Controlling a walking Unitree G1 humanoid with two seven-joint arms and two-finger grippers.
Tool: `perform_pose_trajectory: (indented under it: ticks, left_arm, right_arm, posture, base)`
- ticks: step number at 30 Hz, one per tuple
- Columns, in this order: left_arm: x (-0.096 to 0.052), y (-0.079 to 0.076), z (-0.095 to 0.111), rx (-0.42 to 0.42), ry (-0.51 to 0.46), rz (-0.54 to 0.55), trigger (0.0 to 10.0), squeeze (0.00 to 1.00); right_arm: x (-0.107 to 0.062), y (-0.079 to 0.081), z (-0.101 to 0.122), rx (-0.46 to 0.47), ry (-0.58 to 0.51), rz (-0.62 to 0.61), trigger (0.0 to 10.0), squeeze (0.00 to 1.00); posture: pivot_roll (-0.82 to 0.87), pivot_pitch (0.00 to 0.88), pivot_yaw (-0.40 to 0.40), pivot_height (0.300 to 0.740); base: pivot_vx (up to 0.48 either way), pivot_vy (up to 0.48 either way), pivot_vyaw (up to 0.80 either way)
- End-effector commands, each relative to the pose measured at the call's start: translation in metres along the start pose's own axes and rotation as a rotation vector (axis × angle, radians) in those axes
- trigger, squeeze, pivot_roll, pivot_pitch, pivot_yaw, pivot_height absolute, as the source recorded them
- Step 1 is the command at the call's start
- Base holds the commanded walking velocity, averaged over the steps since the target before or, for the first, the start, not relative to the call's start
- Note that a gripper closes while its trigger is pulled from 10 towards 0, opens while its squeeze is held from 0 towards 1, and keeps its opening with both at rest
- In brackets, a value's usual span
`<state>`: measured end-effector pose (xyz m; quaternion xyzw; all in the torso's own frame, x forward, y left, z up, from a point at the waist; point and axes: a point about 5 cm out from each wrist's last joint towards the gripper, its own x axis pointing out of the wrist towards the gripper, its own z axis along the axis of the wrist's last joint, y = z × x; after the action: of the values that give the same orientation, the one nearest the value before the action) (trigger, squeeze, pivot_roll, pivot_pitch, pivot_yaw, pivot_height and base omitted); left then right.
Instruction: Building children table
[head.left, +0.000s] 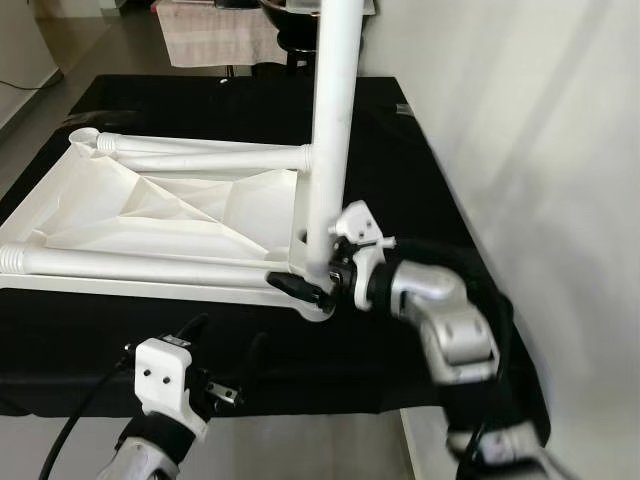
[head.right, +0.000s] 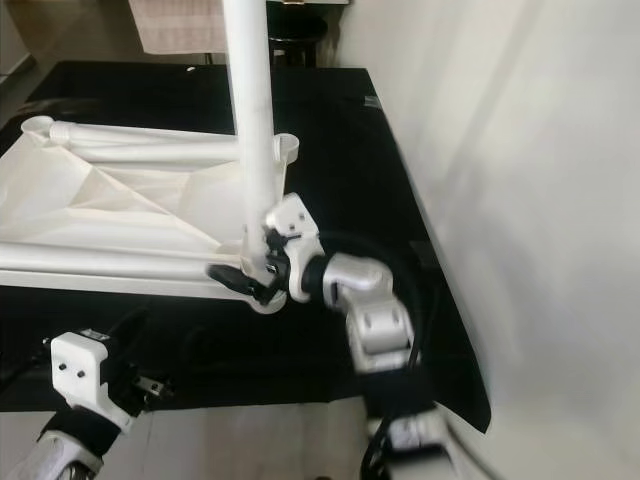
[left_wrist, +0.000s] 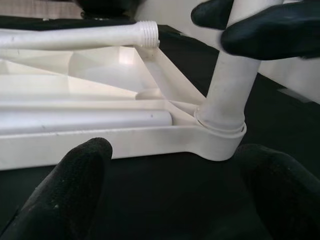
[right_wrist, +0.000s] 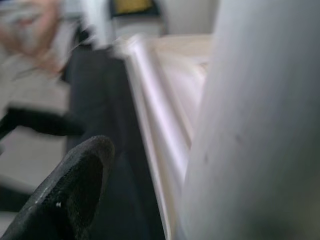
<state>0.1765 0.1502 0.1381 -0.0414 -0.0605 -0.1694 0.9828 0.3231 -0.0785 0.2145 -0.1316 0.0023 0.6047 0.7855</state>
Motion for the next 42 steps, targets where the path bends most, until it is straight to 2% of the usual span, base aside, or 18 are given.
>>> perform_pose_trajectory:
  ticks: [1,9,10,16,23,27,28,30,31,32,33,34,36,37,38,40,41,42]
  left_arm:
    - [-0.002,-0.003,-0.001,0.000,0.011,-0.003,10.0,0.00]
    - [-0.008,-0.010,0.002,-0.003,0.015,-0.001,10.0,0.00]
    - [-0.009,-0.012,0.003,-0.004,0.015,0.000,10.0,0.00]
    - [-0.013,-0.017,0.005,-0.009,0.019,0.001,10.0,0.00]
    - [-0.012,-0.019,0.004,-0.014,0.021,0.002,10.0,0.00]
    - [-0.011,-0.018,0.004,-0.018,0.017,0.006,10.0,0.00]
    - [-0.011,-0.017,0.003,-0.018,0.017,0.006,10.0,0.00]
    - [-0.011,-0.017,0.003,-0.018,0.017,0.006,10.0,0.00]
    - [-0.011,-0.017,0.003,-0.018,0.017,0.007,10.0,0.00]
    - [-0.011,-0.017,0.003,-0.018,0.017,0.007,10.0,0.00]
    - [-0.011,-0.014,0.002,-0.015,0.017,0.006,10.0,0.00]
    - [-0.010,-0.011,0.002,-0.012,0.018,0.005,10.0,0.00]
    - [-0.010,-0.011,0.002,-0.012,0.018,0.005,10.0,0.00]
    - [-0.007,-0.005,0.000,-0.005,0.020,-0.002,10.0,0.00]
    - [-0.007,-0.005,0.000,-0.005,0.020,-0.002,10.0,0.00]
    - [-0.003,-0.001,-0.002,-0.006,0.022,-0.014,10.0,0.00]
    - [-0.003,-0.001,-0.002,-0.006,0.022,-0.014,10.0,0.00]
    - [-0.001,0.000,-0.002,-0.005,0.021,-0.019,10.0,0.00]
  right_arm:
    - [0.011,0.011,-0.006,-0.004,0.011,0.184,10.0,0.00]
    - [0.027,-0.002,0.001,-0.008,0.037,0.290,10.0,0.00]
    - [0.030,-0.006,0.001,-0.014,0.042,0.315,0.0,0.00]
    - [0.034,-0.017,0.000,-0.013,0.063,0.361,0.0,0.00]
    - [0.024,-0.026,-0.004,0.007,0.054,0.334,0.0,0.00]
    - [-0.004,-0.032,-0.014,0.020,0.006,0.179,0.0,0.00]
    - [-0.010,-0.029,-0.022,0.110,-0.010,0.058,0.0,0.00]
    - [-0.010,-0.029,-0.022,0.110,-0.010,0.058,0.0,0.00]
    - [-0.015,-0.027,-0.028,0.177,-0.014,-0.026,0.0,0.00]
    - [-0.015,-0.027,-0.028,0.177,-0.014,-0.026,0.0,0.00]
    - [-0.023,-0.005,-0.061,0.343,0.068,-0.387,0.0,0.00]
    - [-0.041,0.017,-0.086,0.472,0.157,-0.672,0.0,0.00]
    - [-0.041,0.017,-0.086,0.472,0.157,-0.672,0.0,0.00]
    - [-0.069,0.043,-0.100,0.442,0.289,-0.950,0.0,0.00]
    - [-0.069,0.043,-0.100,0.442,0.289,-0.950,0.0,0.00]
    - [-0.073,0.030,-0.091,0.321,0.282,-0.965,0.0,0.00]
    - [-0.073,0.030,-0.091,0.321,0.282,-0.965,0.0,0.00]
    - [-0.076,0.018,-0.089,0.305,0.272,-1.000,0.0,0.00]
  posture:
    - [-0.02,0.152,-0.082,0.740]
    - [0.01,0.185,-0.099,0.740]
    - [0.02,0.194,-0.104,0.740]
    - [0.03,0.208,-0.109,0.740]
    - [0.02,0.204,-0.112,0.740]
    - [0.00,0.194,-0.111,0.740]
    - [-0.02,0.184,-0.118,0.740]
    - [-0.02,0.184,-0.118,0.740]
    - [-0.02,0.182,-0.121,0.740]
    - [-0.02,0.182,-0.121,0.740]
    - [-0.04,0.174,-0.117,0.740]
    - [-0.04,0.170,-0.102,0.740]
    - [-0.04,0.170,-0.102,0.740]
    - [-0.08,0.138,-0.078,0.740]
    - [-0.08,0.138,-0.078,0.740]
    - [-0.08,0.129,-0.079,0.740]
    - [-0.08,0.129,-0.079,0.740]
    - [-0.08,0.121,-0.072,0.740]
  base:
    - [0.000,0.000,0.00]
    - [0.000,0.000,0.00]
    - [0.000,0.000,0.00]
    - [0.000,0.000,0.00]
    - [0.000,0.000,0.00]
    - [0.000,0.000,0.00]
    - [0.000,0.000,0.00]
    - [0.000,0.000,0.00]
    - [0.000,0.000,0.00]
    - [0.000,0.000,0.00]
    - [0.000,0.000,0.00]
    - [0.000,0.000,0.00]
    - [0.000,0.000,0.00]
    - [0.000,0.000,0.00]
    - [0.000,0.000,0.00]
    - [0.000,0.000,0.00]
    - [0.000,0.000,0.00]
    - [0.000,0.000,0.00]
